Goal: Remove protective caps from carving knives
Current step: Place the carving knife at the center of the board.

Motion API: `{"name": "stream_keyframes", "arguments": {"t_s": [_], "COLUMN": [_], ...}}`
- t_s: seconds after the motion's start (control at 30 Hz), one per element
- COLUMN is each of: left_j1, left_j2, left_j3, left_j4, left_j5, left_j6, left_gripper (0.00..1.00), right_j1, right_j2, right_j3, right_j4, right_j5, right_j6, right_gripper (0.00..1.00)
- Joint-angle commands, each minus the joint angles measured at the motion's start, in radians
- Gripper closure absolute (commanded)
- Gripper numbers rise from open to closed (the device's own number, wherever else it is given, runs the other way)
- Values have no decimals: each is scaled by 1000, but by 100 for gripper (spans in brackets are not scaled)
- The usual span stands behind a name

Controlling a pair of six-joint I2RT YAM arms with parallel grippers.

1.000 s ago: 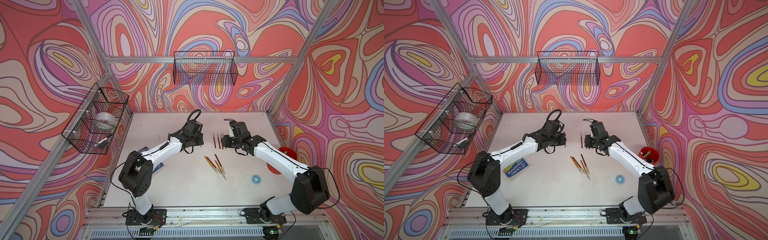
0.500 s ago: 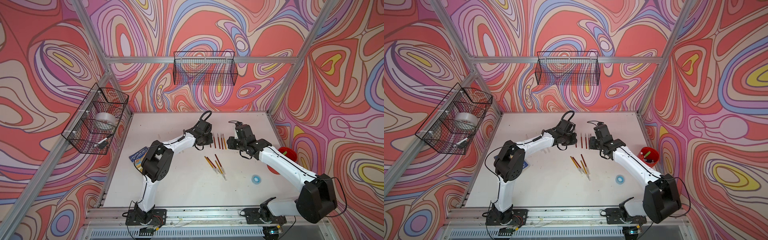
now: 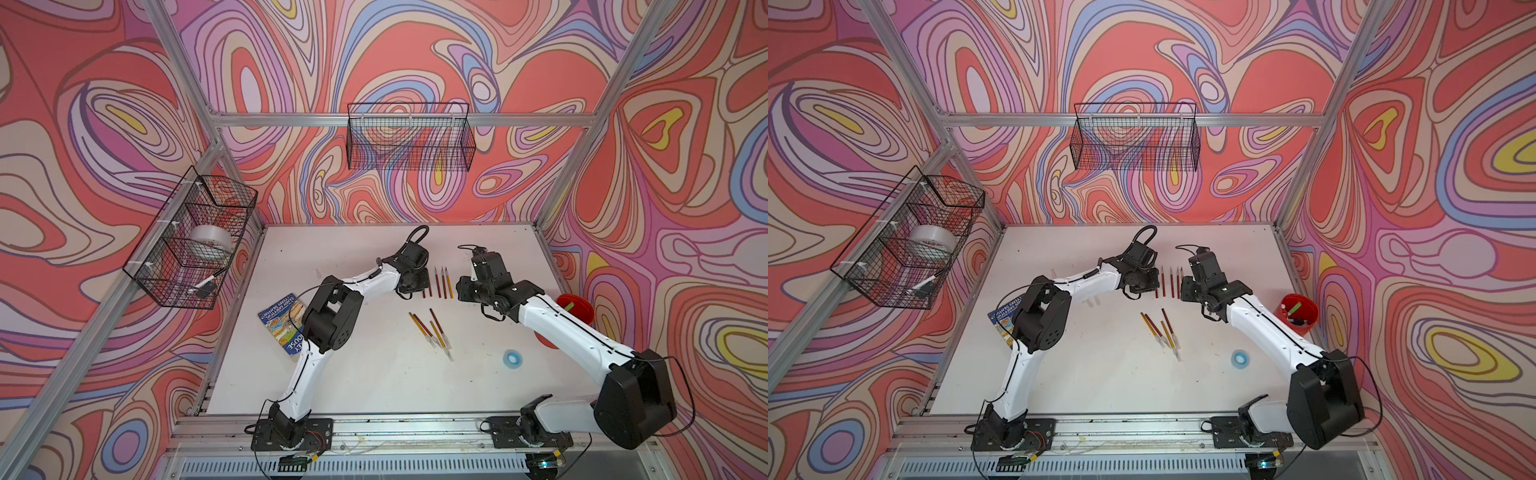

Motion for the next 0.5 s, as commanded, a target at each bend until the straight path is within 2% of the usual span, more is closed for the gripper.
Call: {"name": "stream_keyframes", "arguments": {"t_s": [0.0,0.1,0.47], "left_j1": [-5,-5,-5], "left_j2": [33,45,66], "left_j3": [40,44,54], "left_j4": [-40,-43,-58], "left_j5": [2,0,-24], "left_j6": [-17,-21,-14], "left_gripper": [100,95,88], "right_j1": [-7,-9,-12], "right_j2": [-23,-23,-38], "right_j3": [-13,-19,-22], "right_j4": [-13,-11,-15], "right_j5": [24,27,30], "right_j6": [-13,-16,-16], "right_gripper": [62,62,61]}}
